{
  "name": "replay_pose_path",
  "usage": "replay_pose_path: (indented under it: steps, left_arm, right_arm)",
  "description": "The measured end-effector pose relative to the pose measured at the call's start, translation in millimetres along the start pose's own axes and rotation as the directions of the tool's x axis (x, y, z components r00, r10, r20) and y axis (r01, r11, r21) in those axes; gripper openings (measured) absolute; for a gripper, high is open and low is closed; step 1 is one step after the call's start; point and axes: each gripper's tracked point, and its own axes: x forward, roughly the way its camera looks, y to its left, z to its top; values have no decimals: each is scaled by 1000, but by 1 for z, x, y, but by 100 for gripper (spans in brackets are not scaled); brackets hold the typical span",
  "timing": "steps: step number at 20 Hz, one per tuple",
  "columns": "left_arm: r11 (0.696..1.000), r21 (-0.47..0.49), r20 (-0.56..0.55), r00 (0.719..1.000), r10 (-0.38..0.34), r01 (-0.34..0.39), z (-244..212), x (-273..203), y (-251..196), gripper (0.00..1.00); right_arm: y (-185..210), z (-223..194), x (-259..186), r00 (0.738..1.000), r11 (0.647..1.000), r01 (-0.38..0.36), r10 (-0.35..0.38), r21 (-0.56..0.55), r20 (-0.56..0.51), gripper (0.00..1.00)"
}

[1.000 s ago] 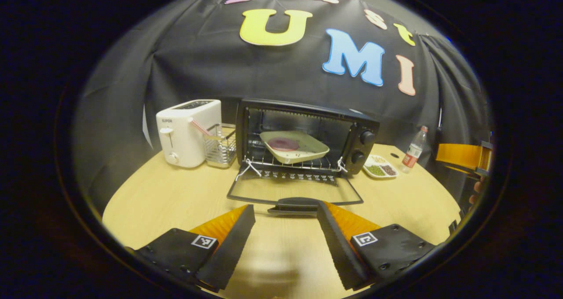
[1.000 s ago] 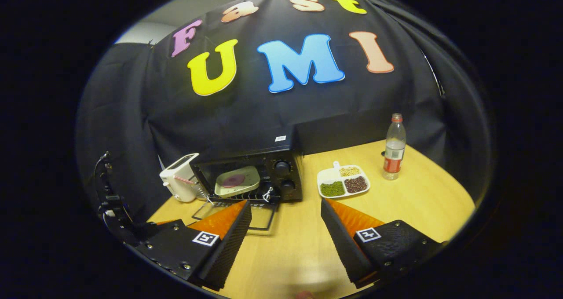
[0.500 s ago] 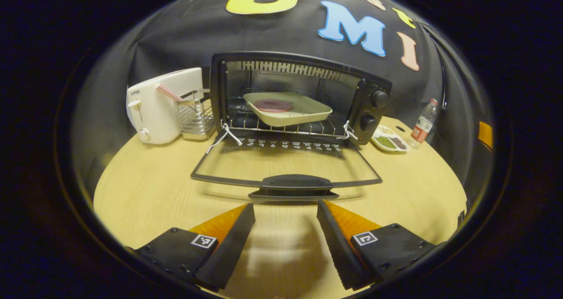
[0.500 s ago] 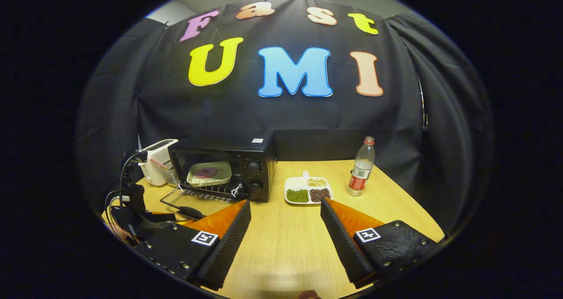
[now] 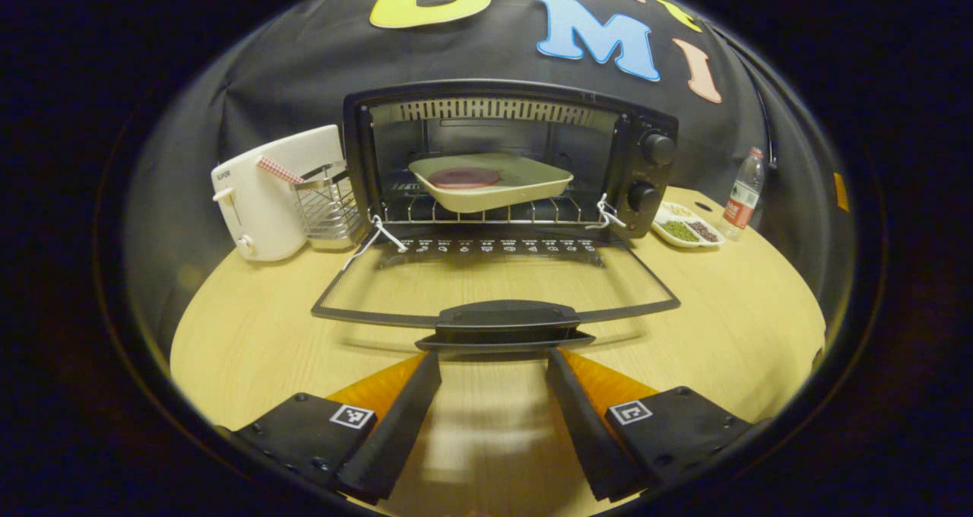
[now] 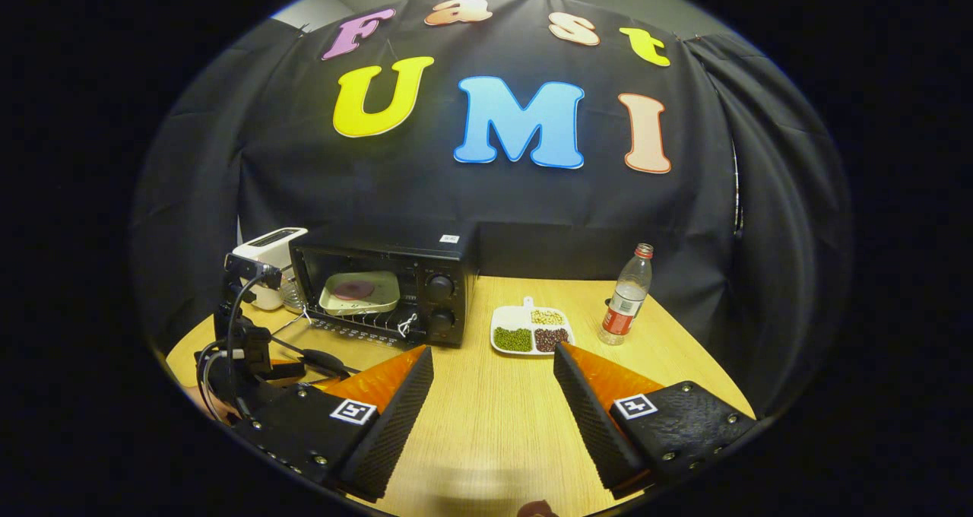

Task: Open the electric oven with the left hand, put the food in, and close the electric oven.

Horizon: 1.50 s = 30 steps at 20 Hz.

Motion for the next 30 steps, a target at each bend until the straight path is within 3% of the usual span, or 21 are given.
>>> replay_pose_path:
  steps: [5, 8, 12, 13, 14, 15, 17, 18, 19, 20, 21, 22, 24, 30]
  left_arm:
    - [1000, -5, 126, 992, 4, -3, 42, -27, 1, 92]
    - [1000, -6, 189, 982, 9, -8, 73, -33, -1, 100]
    - [998, 55, 282, 959, 3, -20, 115, -35, -3, 100]
    - [998, 57, 302, 953, 2, -20, 126, -33, -4, 92]
    - [998, 58, 320, 948, 0, -20, 138, -31, -3, 92]
    - [998, 60, 340, 940, -2, -20, 149, -29, -3, 100]
    - [997, 73, 378, 926, -2, -27, 173, -27, -3, 100]
    - [996, 84, 405, 914, -3, -34, 188, -31, -4, 92]
    - [995, 91, 431, 902, -6, -36, 199, -39, -8, 96]
    - [995, 95, 457, 890, -13, -34, 211, -50, -13, 100]
    - [995, 98, 481, 876, -23, -28, 220, -63, -21, 92]
    - [995, 101, 503, 864, -32, -22, 227, -79, -29, 100]
    - [995, 102, 540, 840, -42, -16, 233, -114, -42, 97]
    - [996, 79, 612, 790, -22, -34, 216, -245, -99, 91]
  right_arm:
    - [3, -2, 2, 1000, 1000, -22, 22, -6, -2, 98]
    - [4, -2, 2, 999, 999, -33, 33, 10, -2, 98]
    - [4, -2, 4, 999, 999, -42, 42, 8, -1, 98]
    - [3, -2, 3, 999, 999, -41, 41, 7, 1, 98]
    - [3, -2, 3, 999, 999, -40, 40, 9, 2, 98]
    - [2, -2, 3, 999, 999, -37, 37, 14, 4, 98]
    - [-1, 0, 1, 1000, 999, -29, 29, 25, 10, 98]
    - [-4, 2, -1, 1000, 999, -26, 26, 31, 15, 98]
    - [-9, 3, -4, 999, 999, -24, 23, 38, 22, 98]
    - [-13, 6, -8, 999, 999, -21, 19, 44, 33, 98]
    - [-17, 11, -13, 999, 999, -20, 18, 49, 50, 98]
    - [-21, 17, -19, 997, 998, -20, 16, 53, 71, 98]
    - [-32, 29, -35, 993, 998, -19, 13, 55, 117, 98]
    - [-70, 65, -99, 967, 997, -36, 18, 68, 254, 98]
